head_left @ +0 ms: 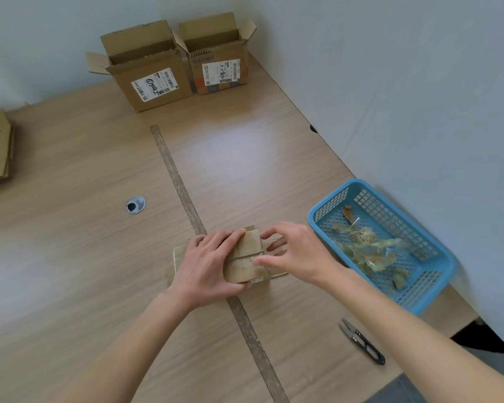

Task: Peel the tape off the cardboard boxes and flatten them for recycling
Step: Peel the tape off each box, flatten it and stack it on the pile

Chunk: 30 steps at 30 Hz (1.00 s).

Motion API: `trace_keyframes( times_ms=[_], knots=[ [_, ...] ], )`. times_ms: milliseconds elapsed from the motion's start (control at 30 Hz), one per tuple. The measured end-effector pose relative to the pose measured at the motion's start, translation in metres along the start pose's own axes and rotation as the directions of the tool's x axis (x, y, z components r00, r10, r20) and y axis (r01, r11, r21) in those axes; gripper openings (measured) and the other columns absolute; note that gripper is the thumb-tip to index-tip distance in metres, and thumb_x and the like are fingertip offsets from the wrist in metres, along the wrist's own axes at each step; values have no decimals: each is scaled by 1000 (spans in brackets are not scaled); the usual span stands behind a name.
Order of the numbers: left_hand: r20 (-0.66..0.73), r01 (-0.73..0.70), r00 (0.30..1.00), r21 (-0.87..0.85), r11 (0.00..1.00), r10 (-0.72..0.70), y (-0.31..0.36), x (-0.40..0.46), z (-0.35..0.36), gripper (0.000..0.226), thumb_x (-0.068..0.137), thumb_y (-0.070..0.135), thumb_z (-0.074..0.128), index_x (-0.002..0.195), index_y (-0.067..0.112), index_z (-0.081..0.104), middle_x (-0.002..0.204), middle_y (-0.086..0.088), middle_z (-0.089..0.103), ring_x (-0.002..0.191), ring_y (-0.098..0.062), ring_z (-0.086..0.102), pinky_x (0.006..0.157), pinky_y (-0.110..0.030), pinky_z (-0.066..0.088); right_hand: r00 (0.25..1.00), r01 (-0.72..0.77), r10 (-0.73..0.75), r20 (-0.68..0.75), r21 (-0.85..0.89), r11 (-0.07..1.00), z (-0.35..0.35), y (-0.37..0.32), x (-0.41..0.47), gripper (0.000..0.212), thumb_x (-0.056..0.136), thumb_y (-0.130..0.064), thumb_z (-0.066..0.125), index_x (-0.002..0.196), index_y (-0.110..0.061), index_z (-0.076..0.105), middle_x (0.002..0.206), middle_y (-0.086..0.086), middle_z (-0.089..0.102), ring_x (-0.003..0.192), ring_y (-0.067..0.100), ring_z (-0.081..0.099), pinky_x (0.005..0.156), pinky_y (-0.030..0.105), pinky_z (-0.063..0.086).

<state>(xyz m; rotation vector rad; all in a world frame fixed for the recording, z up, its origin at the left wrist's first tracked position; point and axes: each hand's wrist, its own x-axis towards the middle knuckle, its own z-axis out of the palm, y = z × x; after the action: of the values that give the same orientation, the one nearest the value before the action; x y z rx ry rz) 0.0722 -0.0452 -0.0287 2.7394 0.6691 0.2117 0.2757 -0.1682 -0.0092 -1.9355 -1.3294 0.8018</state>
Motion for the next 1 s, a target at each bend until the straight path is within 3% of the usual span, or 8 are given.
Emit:
trace_keyframes(
  times_ms=[67,167,300,400,600,700,867,1000],
  knots=[
    [-8,-2,1000,0,1000,2,1,-1,1,102,65,77,66,149,25,45,133,12,54,118,-12,54,100,-39,39,998,52,-55,-22,-110,993,2,0,-5,57,65,-55,87,108,-28,62,106,-16,63,86,3,67,72,26,59],
    [-4,3,1000,0,1000,-3,1,-1,1,102,65,78,67,150,26,43,135,13,53,120,-11,53,102,-39,37,980,177,-190,-53,-197,964,2,-5,-5,40,76,-47,84,103,-29,62,103,-16,63,82,5,65,70,30,58],
    [-9,32,999,5,999,-32,0,-1,2,103,65,77,67,150,26,43,135,13,53,121,-11,51,103,-38,37,802,537,-592,79,-530,657,0,-10,1,14,90,-25,76,83,-14,69,97,-3,65,75,17,63,48,32,47],
    [-16,22,1000,19,1000,-22,0,-1,3,103,65,77,66,151,24,42,136,12,53,120,-12,52,102,-39,39,766,581,-604,220,-639,504,5,-10,-1,8,92,-10,71,86,-13,66,92,1,63,82,17,61,52,30,52],
    [-20,17,1000,39,999,-16,-2,-1,3,103,67,79,64,151,24,41,138,12,52,123,-14,52,103,-41,40,887,416,-462,-8,-420,806,10,-19,1,7,93,-6,68,88,-7,63,85,5,64,71,24,62,58,37,51],
    [-20,22,1000,46,999,-21,0,0,5,104,67,79,63,152,24,40,137,11,52,122,-14,52,104,-42,40,947,243,-289,-141,-276,930,16,-16,0,9,95,-14,68,89,-7,65,86,2,66,73,22,61,64,36,48],
    [-23,27,999,49,998,-26,-1,1,6,105,66,80,63,151,24,40,136,11,52,121,-15,52,103,-42,41,972,103,-134,-193,-164,981,24,-14,2,10,95,-21,69,90,-13,68,85,-5,67,77,12,61,70,33,51],
    [-36,31,999,55,998,-29,1,-1,7,105,64,81,64,150,26,40,134,14,50,119,-12,51,101,-39,40,981,21,8,-196,145,989,5,-6,3,18,97,-28,67,99,-11,73,92,-4,71,79,8,71,73,36,62]
  ],
)
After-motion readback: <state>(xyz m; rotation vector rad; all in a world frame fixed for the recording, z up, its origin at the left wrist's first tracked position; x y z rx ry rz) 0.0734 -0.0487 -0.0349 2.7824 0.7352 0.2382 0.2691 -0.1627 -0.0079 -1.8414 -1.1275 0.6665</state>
